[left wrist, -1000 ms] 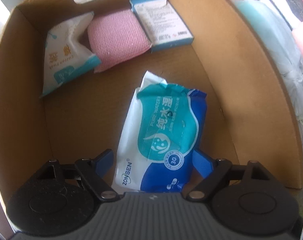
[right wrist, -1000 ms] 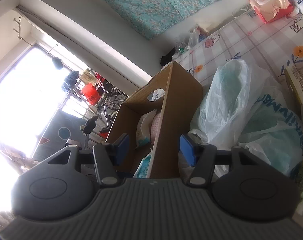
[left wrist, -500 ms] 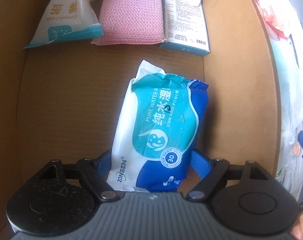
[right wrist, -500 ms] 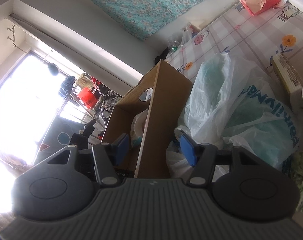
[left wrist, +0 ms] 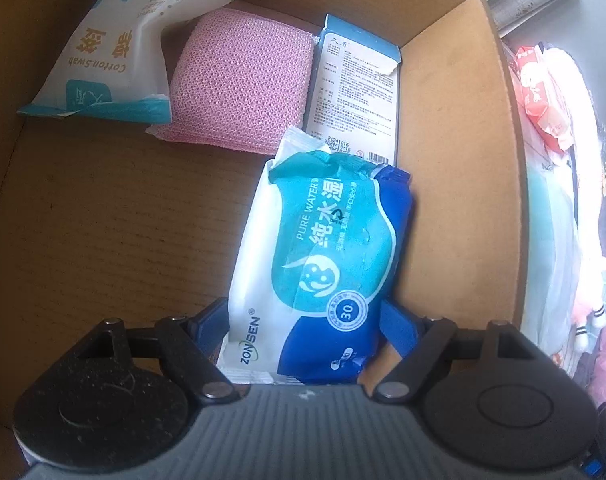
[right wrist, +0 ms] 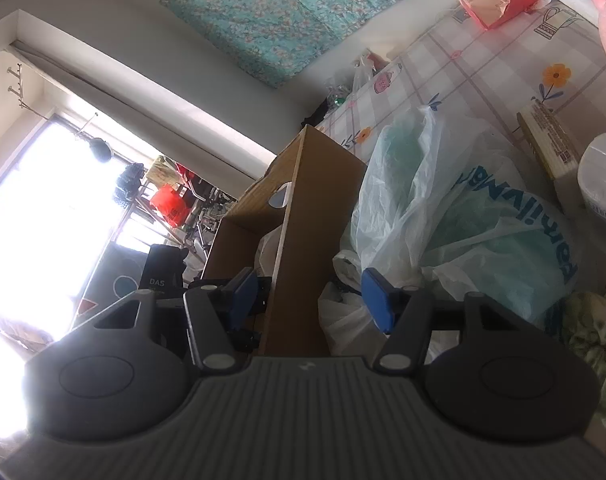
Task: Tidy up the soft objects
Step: 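Open the left gripper and move it to the pink plush bunny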
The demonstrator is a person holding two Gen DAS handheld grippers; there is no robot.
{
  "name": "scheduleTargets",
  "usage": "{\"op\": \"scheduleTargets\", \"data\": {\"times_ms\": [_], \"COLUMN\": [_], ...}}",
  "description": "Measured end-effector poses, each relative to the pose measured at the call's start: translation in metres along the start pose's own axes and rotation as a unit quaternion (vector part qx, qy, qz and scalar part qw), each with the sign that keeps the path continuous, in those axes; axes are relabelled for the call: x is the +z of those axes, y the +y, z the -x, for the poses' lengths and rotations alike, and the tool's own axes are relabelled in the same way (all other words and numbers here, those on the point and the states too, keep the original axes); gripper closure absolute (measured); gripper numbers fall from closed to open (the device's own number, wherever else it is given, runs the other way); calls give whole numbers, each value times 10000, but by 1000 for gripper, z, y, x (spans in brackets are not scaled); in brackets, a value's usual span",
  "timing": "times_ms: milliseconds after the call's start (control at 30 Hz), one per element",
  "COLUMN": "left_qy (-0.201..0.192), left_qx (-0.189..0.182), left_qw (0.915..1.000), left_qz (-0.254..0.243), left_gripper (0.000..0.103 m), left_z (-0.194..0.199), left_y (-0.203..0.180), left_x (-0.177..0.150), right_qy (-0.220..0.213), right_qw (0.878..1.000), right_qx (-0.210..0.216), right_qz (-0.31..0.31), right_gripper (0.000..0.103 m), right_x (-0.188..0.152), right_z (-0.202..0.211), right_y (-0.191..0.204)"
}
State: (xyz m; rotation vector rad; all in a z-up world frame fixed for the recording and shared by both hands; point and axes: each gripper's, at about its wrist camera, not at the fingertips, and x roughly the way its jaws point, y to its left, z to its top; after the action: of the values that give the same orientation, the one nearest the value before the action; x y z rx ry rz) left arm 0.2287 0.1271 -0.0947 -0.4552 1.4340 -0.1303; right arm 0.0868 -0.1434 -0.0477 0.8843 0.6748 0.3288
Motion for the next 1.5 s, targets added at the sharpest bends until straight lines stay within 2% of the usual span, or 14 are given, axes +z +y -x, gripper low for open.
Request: {"op": "scheduleTargets", "data": {"times_ms": [233,433,567,700,867,1000,1167,1300,1500], "left_qy": [-316,-852,-1249,-1708,-2022,-2069,-1895,-1677,-1306], "left_qx": [-261,-393,-550,-537,-639,-666,-678,-632,-526], "left_qw": [9991,9952,9897,9813,9710,9633,9561,9505,9466], "left_qz": [53,-289,-438,-704,-1107,-1576,-2128,-2536,-2899], "left_gripper": [22,22,22,21,21,21,19,19,19], "left_z": [23,62,87,107,110,110,103,90,60], "left_y": [3,-11,-18,-35,-71,-103,-150,-194,-253], "left_x": [-3,-13,-29,-49,-69,-84,-91,-89,-71], "right_qy": [-82,-205,-376,-551,-735,-917,-1262,-1617,-2143], "right_qw": [10000,9997,9992,9982,9966,9948,9907,9846,9710], "right_qx": [-21,-92,-128,-195,-225,-252,-369,-561,-1004], "right_qz": [32,25,-4,-102,-299,-353,-343,-361,-354], "right_gripper": [44,44,43,43,43,42,42,41,41], "right_x": [-4,-10,-13,-20,-29,-33,-31,-20,15], "right_z": [8,20,33,49,69,88,116,139,166], "right_y": [2,4,1,-7,-21,-29,-38,-50,-69]}}
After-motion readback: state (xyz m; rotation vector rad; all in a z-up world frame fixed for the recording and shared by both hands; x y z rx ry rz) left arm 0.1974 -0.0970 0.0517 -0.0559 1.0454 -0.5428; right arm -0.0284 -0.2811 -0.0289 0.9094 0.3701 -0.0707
